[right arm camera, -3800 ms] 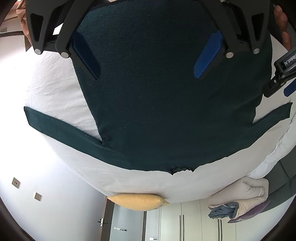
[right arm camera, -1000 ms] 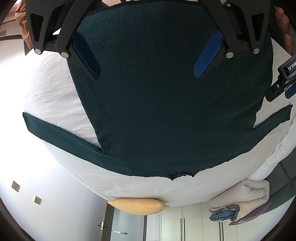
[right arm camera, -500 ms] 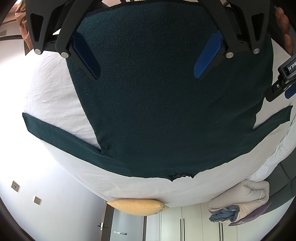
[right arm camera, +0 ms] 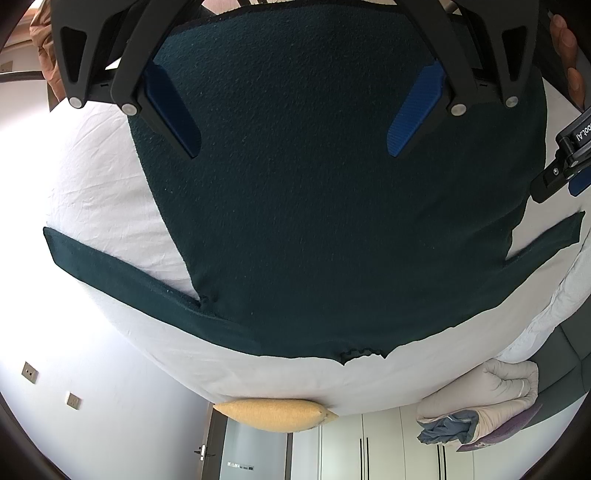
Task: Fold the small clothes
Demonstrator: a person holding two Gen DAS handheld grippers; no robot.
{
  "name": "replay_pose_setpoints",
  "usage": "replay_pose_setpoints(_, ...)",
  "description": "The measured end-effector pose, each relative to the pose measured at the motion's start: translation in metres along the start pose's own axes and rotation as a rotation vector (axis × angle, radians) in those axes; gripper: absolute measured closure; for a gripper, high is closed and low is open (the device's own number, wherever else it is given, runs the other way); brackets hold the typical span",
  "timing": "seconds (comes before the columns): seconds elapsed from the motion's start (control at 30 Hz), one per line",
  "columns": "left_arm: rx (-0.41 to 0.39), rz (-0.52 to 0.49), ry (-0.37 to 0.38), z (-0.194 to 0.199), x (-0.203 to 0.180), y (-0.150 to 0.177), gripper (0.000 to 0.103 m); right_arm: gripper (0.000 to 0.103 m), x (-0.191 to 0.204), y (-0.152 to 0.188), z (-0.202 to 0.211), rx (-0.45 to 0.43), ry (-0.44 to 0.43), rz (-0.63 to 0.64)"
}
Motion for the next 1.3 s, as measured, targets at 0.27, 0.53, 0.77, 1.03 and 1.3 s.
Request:
replay_pose_setpoints(0.27, -0.012, 0.002, -0.01, -0.001, -0.002, 0.002, 0.0, 0.0, 0.0, 0.002, 0.0, 0.003, -0.002, -0.004)
replay_pose_setpoints(0.53, -0.029, -0.009, 0.024, -0.002, -0.008, 0.003, 0.0, 0.0, -0.007, 0.002, -0.004, 0.013, -0.009, -0.017)
replay_pose_setpoints(0.77, 0.01, -0.043, 0.004, -0.021, -0.02, -0.007, 0.0, 0.0, -0.019, -0.001, -0.012, 0.027, -0.011, -0.03)
replay_pose_setpoints(1.03, 0.016, -0.107, -0.055, -0.038, -0.044, -0.027, 0.0, 0.0, -0.067, -0.015, -0.018, 0.009, -0.011, -0.127)
replay_pose_setpoints(1.3, 0.049, -0.133, -0.032, -0.058, -0.062, -0.038, 0.0, 0.0, -0.131, -0.028, -0.013, -0.043, -0.013, -0.241)
Point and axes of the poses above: each gripper's, at about its wrist camera, not at the fingertips, and z roughly against the way its jaws point, x to its left, y to its underside, the point moved 1 cm from there along -z, roughly the way its jaws point, and after that the axes turned 9 degrees about -y, right-handed, at the moved point
